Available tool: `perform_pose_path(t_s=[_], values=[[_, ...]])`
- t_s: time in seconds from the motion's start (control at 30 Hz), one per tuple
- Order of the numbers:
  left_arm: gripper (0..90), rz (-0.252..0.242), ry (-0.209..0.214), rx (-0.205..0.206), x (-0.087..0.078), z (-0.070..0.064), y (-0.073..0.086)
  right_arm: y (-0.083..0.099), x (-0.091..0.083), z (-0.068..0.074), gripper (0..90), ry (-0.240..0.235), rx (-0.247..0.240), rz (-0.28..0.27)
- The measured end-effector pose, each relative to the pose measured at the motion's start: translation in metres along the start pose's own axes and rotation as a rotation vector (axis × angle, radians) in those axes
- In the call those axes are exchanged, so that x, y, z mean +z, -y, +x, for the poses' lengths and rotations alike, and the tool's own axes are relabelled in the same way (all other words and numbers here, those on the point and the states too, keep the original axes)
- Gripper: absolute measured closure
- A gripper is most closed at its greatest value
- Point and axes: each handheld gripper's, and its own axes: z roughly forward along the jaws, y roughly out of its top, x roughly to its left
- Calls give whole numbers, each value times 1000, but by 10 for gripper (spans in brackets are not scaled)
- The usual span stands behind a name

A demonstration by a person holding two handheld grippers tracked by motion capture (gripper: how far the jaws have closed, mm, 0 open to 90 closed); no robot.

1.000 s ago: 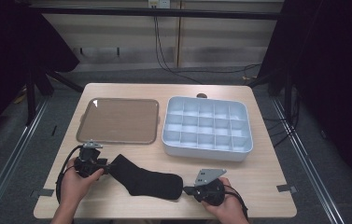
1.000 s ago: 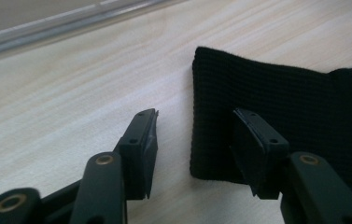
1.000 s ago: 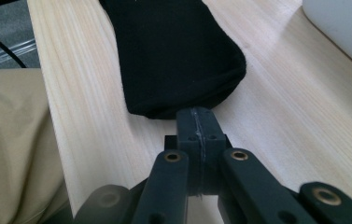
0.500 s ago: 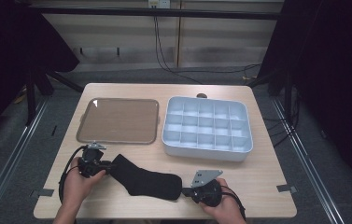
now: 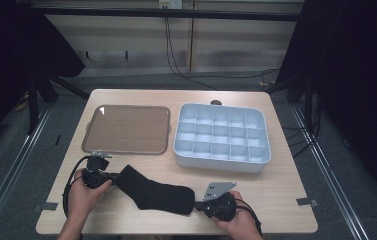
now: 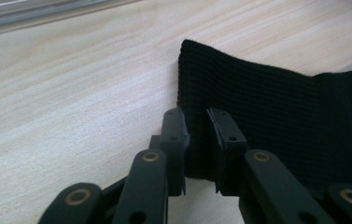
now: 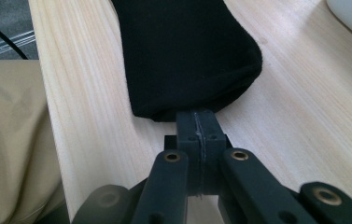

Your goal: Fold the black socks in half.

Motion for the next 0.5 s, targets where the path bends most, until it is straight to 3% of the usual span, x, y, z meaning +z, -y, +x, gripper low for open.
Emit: perform_pose_path(t_s=[0.5], values=[[816,-36,41,-2,-17,-6,-7,-1,1,1,900,4,4,0]])
